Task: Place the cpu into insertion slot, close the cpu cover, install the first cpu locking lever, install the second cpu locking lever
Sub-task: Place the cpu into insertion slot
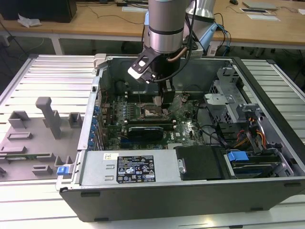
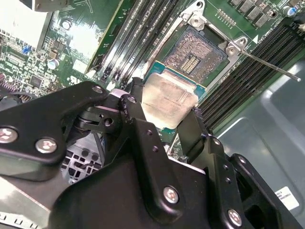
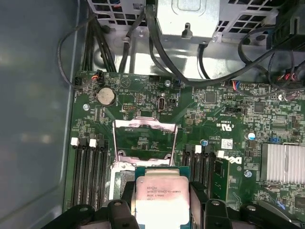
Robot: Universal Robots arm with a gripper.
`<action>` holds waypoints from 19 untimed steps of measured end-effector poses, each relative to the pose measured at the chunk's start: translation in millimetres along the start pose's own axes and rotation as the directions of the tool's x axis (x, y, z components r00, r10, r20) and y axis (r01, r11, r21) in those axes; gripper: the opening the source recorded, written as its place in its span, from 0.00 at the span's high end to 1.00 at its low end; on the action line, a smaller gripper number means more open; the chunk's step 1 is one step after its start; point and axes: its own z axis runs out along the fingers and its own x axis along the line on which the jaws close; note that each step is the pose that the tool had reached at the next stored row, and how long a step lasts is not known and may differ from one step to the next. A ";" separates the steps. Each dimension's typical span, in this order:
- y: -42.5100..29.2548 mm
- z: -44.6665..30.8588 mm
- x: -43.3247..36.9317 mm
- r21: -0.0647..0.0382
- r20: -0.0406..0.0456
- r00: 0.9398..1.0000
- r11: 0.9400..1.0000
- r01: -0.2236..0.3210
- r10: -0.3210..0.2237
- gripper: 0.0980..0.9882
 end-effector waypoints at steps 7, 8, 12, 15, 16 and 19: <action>-0.5 5.8 0.0 0.001 0.001 1.000 1.000 -0.007 0.007 0.50; -0.5 6.3 0.0 0.001 0.002 1.000 1.000 -0.008 0.008 0.50; -0.7 9.2 0.0 0.001 0.002 1.000 1.000 -0.012 0.012 0.50; -1.0 12.5 0.2 0.001 0.002 1.000 1.000 -0.015 0.015 0.50; -1.1 13.6 0.5 0.001 0.002 1.000 1.000 -0.015 0.015 0.50; -1.2 16.7 4.3 0.002 0.002 1.000 1.000 -0.016 0.016 0.50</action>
